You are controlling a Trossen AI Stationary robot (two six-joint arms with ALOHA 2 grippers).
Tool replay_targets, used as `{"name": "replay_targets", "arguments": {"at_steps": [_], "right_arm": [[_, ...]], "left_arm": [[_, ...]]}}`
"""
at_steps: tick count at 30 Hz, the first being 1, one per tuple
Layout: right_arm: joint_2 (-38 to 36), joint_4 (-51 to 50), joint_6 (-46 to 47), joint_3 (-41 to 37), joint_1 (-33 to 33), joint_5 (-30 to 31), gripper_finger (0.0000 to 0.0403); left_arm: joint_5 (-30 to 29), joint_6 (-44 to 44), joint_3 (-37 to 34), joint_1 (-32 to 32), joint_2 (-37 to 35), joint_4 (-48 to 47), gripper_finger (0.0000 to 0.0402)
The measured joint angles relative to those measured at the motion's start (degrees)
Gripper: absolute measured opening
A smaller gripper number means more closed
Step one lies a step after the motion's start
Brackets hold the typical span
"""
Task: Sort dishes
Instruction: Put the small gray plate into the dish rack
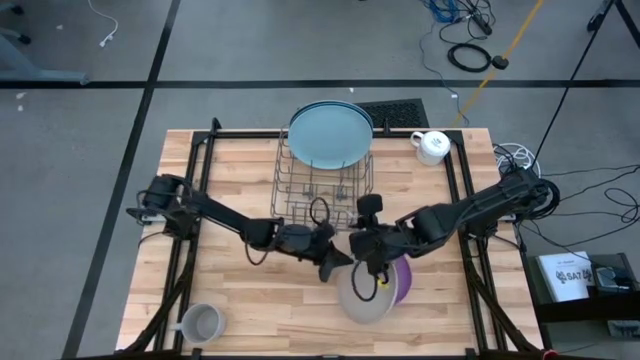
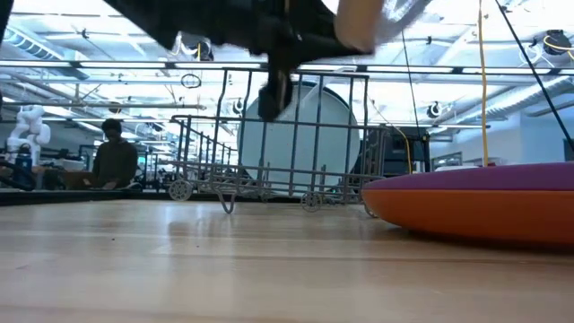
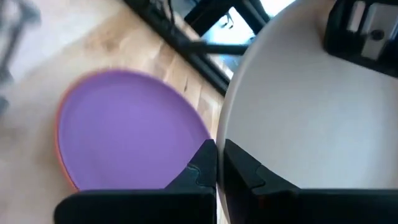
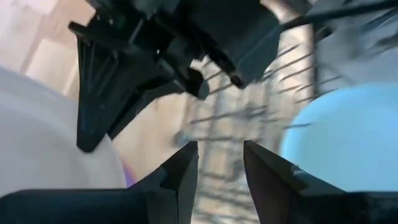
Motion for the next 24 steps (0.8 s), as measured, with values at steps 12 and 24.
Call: {"name": "replay_targets", "arguments": {"at_steps": [12, 24], "right_arm": [[-0.2, 0.3, -16.2, 23.0, 2.6, 12.4, 0.0125], [-0.2, 0.2, -20.6, 31.7, 1.7, 19.3, 0.0125]], "left_arm": [[-13.2, 13.9, 0.0, 0.1, -19.3, -15.8, 0.0008], [-50.5, 41.9, 0.0, 4.8, -32.5, -18.6, 0.0007]]}}
